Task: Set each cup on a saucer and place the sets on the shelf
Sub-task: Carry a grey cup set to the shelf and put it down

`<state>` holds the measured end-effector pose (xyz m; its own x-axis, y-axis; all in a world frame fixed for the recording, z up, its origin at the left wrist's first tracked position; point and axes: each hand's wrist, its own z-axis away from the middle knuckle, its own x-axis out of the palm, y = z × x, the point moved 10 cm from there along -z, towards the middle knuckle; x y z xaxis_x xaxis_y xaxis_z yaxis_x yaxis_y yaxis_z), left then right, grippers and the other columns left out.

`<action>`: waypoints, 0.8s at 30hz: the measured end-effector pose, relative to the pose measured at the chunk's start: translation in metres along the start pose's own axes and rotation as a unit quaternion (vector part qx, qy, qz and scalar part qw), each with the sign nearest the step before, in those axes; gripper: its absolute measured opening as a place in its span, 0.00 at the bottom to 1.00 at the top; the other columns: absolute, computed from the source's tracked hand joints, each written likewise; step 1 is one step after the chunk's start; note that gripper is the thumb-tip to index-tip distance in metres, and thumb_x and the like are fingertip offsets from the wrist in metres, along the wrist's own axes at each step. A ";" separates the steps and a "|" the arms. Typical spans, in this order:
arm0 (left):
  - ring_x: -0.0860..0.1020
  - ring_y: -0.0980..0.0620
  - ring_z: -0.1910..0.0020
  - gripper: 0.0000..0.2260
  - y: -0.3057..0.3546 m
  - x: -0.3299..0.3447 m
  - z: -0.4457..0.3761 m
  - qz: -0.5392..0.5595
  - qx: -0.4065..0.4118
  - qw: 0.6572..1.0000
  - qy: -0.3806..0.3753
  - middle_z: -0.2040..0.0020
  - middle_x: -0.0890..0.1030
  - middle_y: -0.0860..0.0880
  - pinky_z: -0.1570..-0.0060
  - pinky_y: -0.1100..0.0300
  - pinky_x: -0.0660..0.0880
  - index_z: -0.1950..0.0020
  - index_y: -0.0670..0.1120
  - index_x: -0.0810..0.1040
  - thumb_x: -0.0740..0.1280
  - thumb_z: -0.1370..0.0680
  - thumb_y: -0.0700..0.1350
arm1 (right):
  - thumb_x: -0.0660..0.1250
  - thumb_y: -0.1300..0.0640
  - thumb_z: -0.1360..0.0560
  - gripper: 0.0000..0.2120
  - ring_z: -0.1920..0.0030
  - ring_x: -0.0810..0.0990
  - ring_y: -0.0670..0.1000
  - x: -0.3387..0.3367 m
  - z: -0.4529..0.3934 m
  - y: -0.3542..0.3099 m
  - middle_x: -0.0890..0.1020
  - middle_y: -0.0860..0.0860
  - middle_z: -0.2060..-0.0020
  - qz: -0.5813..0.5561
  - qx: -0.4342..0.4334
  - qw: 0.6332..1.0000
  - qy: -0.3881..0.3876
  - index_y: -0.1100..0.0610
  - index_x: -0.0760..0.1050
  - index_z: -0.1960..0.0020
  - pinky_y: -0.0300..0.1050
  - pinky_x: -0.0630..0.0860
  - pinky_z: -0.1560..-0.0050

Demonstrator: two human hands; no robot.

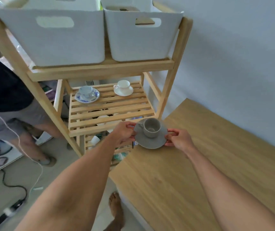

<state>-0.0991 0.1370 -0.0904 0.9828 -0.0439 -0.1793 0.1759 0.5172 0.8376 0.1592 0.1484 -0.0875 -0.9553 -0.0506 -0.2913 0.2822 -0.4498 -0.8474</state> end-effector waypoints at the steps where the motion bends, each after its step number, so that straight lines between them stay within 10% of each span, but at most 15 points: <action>1: 0.85 0.44 0.49 0.16 -0.002 -0.015 -0.001 0.008 -0.004 1.000 0.006 0.46 0.84 0.43 0.47 0.46 0.84 0.36 0.40 0.79 0.67 0.22 0.29 | 0.70 0.70 0.22 0.18 0.64 0.84 0.52 0.015 -0.005 -0.010 0.85 0.61 0.49 0.016 -0.009 1.000 -0.012 0.63 0.78 0.33 0.37 0.82 0.70; 12: 0.85 0.49 0.52 0.16 -0.039 -0.179 -0.020 0.049 -0.067 0.984 0.159 0.43 0.83 0.46 0.63 0.60 0.84 0.34 0.45 0.78 0.66 0.20 0.32 | 0.71 0.66 0.22 0.17 0.62 0.87 0.50 0.195 -0.080 -0.072 0.87 0.57 0.49 0.110 -0.067 0.984 -0.119 0.60 0.80 0.34 0.40 0.84 0.65; 24: 0.79 0.48 0.40 0.22 -0.086 -0.255 -0.074 0.098 -0.101 0.955 0.261 0.40 0.82 0.49 0.37 0.48 0.79 0.31 0.50 0.77 0.65 0.21 0.32 | 0.70 0.67 0.22 0.18 0.56 0.88 0.54 0.307 -0.137 -0.093 0.86 0.57 0.49 0.137 -0.066 0.971 -0.185 0.59 0.79 0.33 0.51 0.87 0.54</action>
<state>-0.3688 0.1668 -0.1544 0.8246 0.4759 -0.3059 -0.0753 0.6282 0.7744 -0.1486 0.2969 -0.1588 -0.8024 -0.4800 -0.3547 0.5153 -0.2573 -0.8174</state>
